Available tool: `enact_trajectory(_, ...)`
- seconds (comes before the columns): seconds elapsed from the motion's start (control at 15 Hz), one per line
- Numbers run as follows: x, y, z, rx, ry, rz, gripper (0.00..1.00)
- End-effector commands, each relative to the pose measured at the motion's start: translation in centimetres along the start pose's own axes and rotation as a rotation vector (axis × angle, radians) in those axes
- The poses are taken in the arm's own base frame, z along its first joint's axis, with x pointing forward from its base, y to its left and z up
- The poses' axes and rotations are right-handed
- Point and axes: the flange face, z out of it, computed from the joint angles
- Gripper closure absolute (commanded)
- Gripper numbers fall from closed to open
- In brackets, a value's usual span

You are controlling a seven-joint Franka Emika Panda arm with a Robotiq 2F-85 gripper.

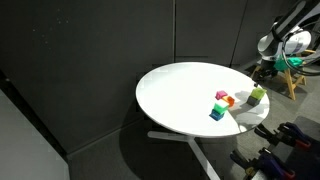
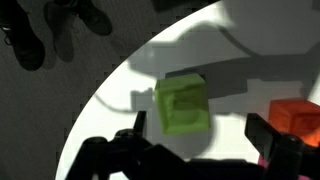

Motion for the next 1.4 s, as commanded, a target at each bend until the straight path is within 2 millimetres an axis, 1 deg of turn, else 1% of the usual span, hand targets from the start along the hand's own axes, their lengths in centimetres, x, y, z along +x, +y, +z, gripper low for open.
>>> enact_trajectory(0.0,0.0,0.4,0.0,0.005,0.023,-0.005,0.0)
enact_trajectory(1.33,0.2,1.3,3.1,0.011,0.051,-0.071,0.0)
